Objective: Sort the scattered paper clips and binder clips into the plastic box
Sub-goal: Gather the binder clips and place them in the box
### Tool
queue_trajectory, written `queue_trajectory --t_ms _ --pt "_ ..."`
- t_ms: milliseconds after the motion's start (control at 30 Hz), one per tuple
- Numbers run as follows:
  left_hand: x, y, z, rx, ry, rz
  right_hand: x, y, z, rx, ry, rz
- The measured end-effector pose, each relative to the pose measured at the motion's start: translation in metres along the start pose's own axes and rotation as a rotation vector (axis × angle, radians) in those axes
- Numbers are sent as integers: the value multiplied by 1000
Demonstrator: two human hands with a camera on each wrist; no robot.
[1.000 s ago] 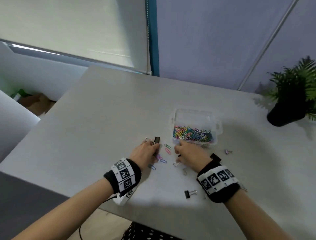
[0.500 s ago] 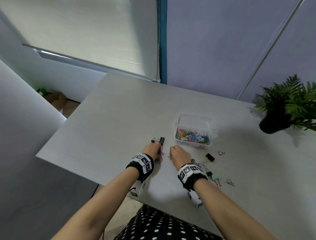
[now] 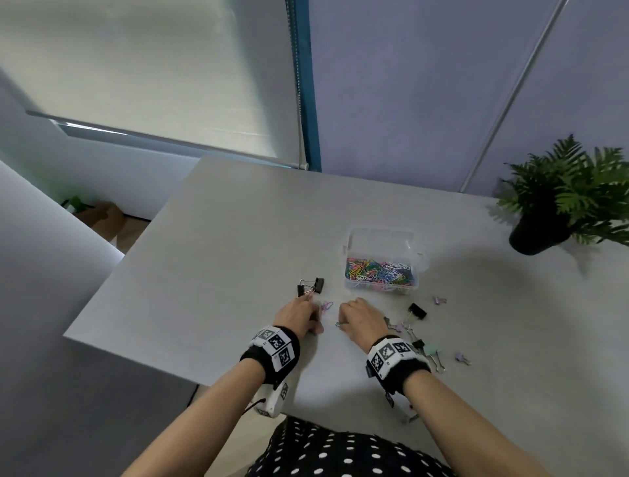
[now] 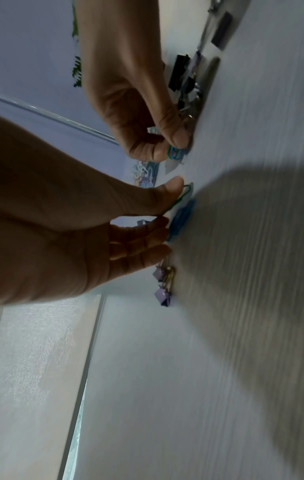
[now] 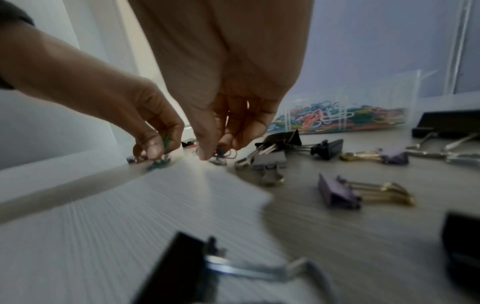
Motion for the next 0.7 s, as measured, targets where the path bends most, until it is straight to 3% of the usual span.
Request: queue_trajectory --t_ms 133,267,400,533,700 --pt "2 8 9 114 91 -53 8 15 9 -401 38 -79" --pt "-10 23 22 417 127 -57 20 44 31 -912 -16 -246" --pt "-40 51 43 497 163 -133 17 68 52 -999 76 -292" --pt "-79 77 55 369 200 -150 -5 83 69 -1018 123 -331" --pt "-87 73 53 220 3 -194 -35 90 83 -932 164 -352"
Point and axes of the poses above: each hand's wrist, its own x-axis away from the middle knuckle, its own z-axis out of the back of the hand, y = z × x, the point moved 1 cm from there along -x, towards the middle knuckle, and after that the axes turned 11 degrees about -z, right-handed, at the moved point
